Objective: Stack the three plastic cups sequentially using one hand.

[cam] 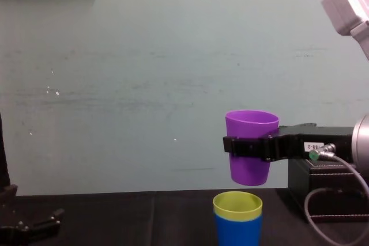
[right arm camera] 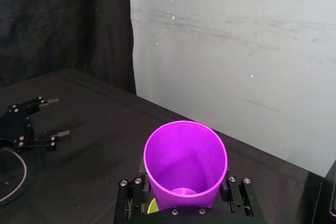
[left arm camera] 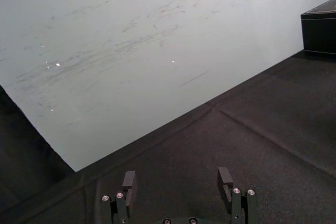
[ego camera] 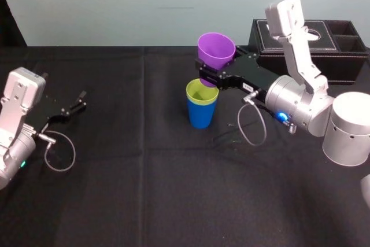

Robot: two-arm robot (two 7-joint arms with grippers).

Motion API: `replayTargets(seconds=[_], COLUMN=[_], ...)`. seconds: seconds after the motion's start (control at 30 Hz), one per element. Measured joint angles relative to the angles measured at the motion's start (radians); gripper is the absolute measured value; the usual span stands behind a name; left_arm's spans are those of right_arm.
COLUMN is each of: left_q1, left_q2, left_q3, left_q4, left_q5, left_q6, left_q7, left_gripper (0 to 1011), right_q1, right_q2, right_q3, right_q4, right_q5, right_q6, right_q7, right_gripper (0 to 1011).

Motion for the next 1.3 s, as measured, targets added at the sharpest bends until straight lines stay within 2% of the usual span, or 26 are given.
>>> replayTargets(seconds=[0.33, 0.97, 1.3], left_q1=[0.000, 0.000, 0.000], left_q2=[0.000, 0.000, 0.000], left_q3=[0.000, 0.000, 0.000], left_q4=[0.000, 0.000, 0.000], left_q5=[0.000, 0.000, 0.000], left_q6=[0.000, 0.000, 0.000], left_q7=[0.000, 0.000, 0.000], left_gripper=[1011, 1011, 1011], right_q1=[-0.003, 0.025, 0.034], right_q2=[-0.001, -0.024, -0.029], right_q3=[-0.016, -0.041, -0.046], right_q4=[0.010, 0.092, 0.111], right_q5=[0.002, -0.014, -0.014], right_q6=[-0.004, -0.045, -0.057], right_q7=[-0.003, -0.006, 0.006], right_gripper=[726, 728, 728])
